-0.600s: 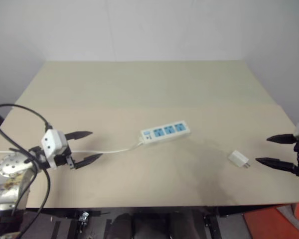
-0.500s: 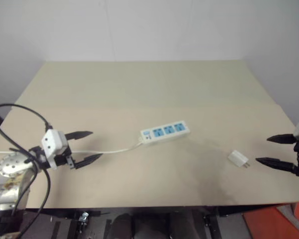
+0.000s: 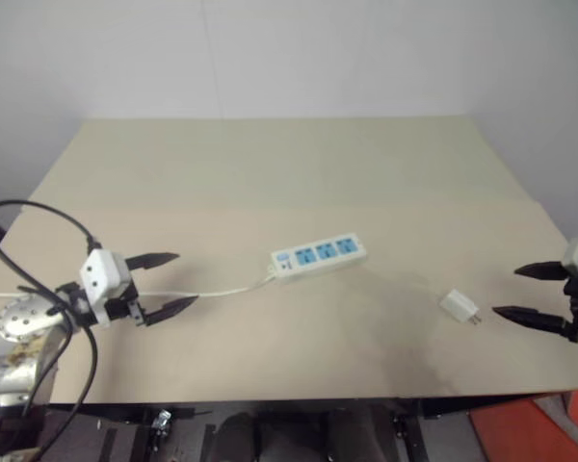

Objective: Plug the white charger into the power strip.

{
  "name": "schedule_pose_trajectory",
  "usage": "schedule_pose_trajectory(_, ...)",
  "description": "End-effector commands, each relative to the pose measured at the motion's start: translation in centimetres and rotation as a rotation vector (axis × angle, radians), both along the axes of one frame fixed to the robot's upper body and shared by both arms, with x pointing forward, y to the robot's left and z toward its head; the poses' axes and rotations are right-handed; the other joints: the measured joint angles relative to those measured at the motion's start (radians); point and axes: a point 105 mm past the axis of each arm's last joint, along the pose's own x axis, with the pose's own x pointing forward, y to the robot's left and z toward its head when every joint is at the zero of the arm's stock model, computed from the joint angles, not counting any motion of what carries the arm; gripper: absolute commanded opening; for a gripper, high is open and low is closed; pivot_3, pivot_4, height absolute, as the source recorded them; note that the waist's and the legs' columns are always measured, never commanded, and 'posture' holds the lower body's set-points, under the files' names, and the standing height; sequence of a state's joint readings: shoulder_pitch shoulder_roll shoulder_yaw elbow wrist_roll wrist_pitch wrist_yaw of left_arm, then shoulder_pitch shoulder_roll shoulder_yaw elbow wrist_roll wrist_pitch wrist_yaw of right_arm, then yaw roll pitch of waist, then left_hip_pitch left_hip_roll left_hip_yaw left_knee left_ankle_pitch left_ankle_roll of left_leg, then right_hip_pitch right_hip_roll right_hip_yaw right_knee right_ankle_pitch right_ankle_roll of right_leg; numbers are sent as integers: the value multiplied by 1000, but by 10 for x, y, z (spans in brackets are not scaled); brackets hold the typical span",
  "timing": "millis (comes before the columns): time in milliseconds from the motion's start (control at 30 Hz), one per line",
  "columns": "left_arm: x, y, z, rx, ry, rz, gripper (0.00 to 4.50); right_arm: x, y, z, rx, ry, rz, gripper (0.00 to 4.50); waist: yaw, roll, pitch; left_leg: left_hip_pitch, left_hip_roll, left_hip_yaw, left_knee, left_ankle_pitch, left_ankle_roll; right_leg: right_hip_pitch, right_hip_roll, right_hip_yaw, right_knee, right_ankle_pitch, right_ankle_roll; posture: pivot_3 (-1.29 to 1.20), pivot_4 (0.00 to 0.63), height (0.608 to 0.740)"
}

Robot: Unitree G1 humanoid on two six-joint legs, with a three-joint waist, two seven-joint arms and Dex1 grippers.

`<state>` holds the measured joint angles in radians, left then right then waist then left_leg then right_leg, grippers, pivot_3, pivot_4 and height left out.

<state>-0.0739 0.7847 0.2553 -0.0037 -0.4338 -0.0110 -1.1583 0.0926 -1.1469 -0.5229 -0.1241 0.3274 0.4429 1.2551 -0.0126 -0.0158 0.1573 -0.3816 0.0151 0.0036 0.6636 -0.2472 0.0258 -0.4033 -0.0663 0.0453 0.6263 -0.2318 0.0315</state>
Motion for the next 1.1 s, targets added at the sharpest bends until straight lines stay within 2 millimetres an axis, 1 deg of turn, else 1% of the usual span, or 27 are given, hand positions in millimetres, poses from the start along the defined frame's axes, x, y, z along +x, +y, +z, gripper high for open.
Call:
schedule_pose_trajectory(33, 3, -1, 15, -18, -51, 1, 4481, 4, -1, 9, -21, -47, 3, 4500, 0, 0, 0, 0, 0, 0, 0, 0, 0, 0, 0, 0, 0, 0, 0, 0, 150, 740)
schedule_pose_trajectory(100, 9, -6, 15, -37, -39, -28, 4481, 6, -1, 10, -25, -47, 7, 4500, 0, 0, 0, 0, 0, 0, 0, 0, 0, 0, 0, 0, 0, 0, 0, 0, 150, 740)
schedule_pose_trajectory(200, 26, -14, 10, -49, -33, -74, 4481, 11, 3, 12, -30, -67, 15, 4500, 6, 0, 0, 1, -1, 0, 0, 0, 0, 1, 0, 0, 0, 0, 0, 0, 150, 740)
schedule_pose_trajectory(267, 33, -20, 8, -55, -35, -124, 4481, 15, 6, 15, -18, -92, -2, 4500, 7, 0, 0, 1, -1, 0, 0, 0, 0, 1, 0, 0, 0, 0, 0, 0, 150, 740)
schedule_pose_trajectory(367, 45, -34, 5, -114, -23, -200, 4481, 20, 13, 16, -13, -131, -12, 4500, 3, 0, 0, -1, -1, 0, 0, 0, 0, 0, 1, 0, 0, 0, 0, 0, 150, 740)
schedule_pose_trajectory(467, 60, -52, -4, -150, 7, -269, 4481, 20, 26, 18, 6, -166, 1, 4500, 3, 0, 0, -2, -1, -1, 0, 0, 0, -1, 1, -1, 0, 0, 0, 0, 150, 740)
schedule_pose_trajectory(567, 70, -68, -17, -151, 71, -340, 4481, 19, 37, 21, 22, -208, -1, 4500, 3, 0, 0, -2, -2, -1, 0, 0, 0, 0, 1, -1, 0, 0, 0, 0, 150, 740)
schedule_pose_trajectory(700, 79, -86, -26, -153, 111, -397, 4481, 15, 47, 21, 38, -237, -16, 4500, 1, -1, 0, -3, -2, -1, 1, 0, 0, -1, 1, -1, 0, 0, 0, 0, 150, 740)
schedule_pose_trajectory(767, 84, -96, -30, -147, 104, -395, 4481, 13, 52, 21, 40, -255, -27, 4500, 2, -1, 0, -4, -2, -2, 1, 0, 0, -1, 1, -1, 0, 0, 0, 0, 150, 740)
schedule_pose_trajectory(833, 90, -103, -31, -157, 98, -384, 4481, 11, 58, 27, 58, -283, -36, 4500, 3, -2, 1, -4, -2, -2, 1, 0, 0, -1, 1, -1, 0, 0, 0, 0, 150, 740)
schedule_pose_trajectory(933, 97, -119, -27, -215, 101, -371, 4481, 7, 68, 38, 79, -322, -31, 4500, 2, -2, 1, -4, -2, -2, 1, 0, 0, -1, 1, -1, 0, 1, 1, 0, 150, 740)
schedule_pose_trajectory(1000, 100, -127, -27, -222, 106, -370, 4481, 4, 70, 40, 75, -325, -34, 4500, 3, -3, 1, -4, -2, -3, 1, 0, 0, -1, 1, -2, 0, 1, 1, 0, 150, 740)
schedule_pose_trajectory(1100, 99, -138, -37, -179, 129, -382, 4481, 0, 69, 35, 50, -319, -53, 4500, 1, -4, 2, -4, -2, -3, 1, 0, 0, -1, 1, -2, 0, 1, 1, 0, 150, 740)
